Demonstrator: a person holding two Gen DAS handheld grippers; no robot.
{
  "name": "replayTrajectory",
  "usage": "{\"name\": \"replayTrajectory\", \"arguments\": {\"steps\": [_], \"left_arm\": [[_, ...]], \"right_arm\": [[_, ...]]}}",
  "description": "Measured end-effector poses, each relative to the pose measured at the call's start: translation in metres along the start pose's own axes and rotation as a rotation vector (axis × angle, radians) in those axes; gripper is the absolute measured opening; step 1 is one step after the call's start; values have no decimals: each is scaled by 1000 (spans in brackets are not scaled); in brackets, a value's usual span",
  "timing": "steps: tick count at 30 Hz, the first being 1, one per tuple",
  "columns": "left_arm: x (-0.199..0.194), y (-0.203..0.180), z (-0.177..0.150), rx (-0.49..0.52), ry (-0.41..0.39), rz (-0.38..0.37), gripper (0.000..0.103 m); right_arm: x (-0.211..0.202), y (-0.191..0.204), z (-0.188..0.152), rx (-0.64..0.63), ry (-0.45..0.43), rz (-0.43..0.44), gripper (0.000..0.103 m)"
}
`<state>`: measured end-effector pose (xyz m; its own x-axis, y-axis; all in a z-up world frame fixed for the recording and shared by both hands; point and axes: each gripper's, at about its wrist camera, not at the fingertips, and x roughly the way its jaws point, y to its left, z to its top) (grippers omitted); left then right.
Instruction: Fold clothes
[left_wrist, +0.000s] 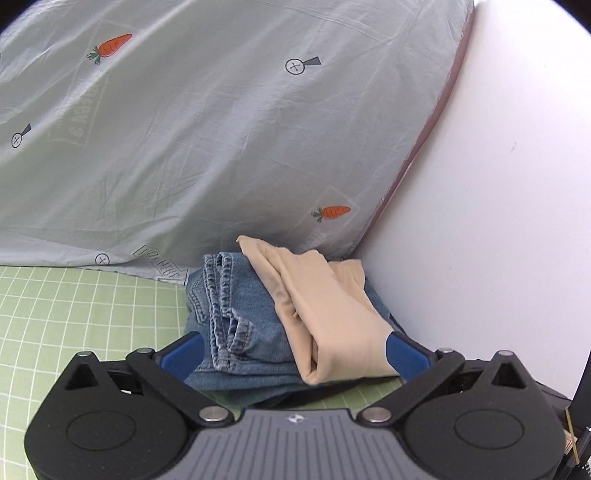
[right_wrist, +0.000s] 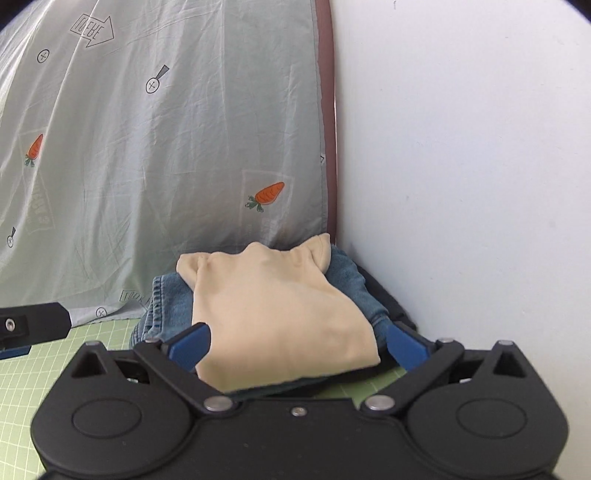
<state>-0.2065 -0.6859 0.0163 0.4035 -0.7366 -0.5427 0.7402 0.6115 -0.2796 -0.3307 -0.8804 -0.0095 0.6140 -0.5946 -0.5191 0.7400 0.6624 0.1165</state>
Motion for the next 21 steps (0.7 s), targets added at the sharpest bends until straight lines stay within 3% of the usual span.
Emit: {"name": "replayTrajectory", "arguments": {"steps": [7, 14, 21], "left_arm": [[-53, -1, -45, 172, 47, 24, 103], [-87, 17, -67, 144, 77, 34, 103], [-103, 22, -78, 136, 90, 34, 103]], "right_arm": [[-78, 12, -43, 28, 69, -35, 103], [-122, 35, -85, -25, 98, -61, 102], [-146, 47, -96, -53, 84, -56, 102]]}}
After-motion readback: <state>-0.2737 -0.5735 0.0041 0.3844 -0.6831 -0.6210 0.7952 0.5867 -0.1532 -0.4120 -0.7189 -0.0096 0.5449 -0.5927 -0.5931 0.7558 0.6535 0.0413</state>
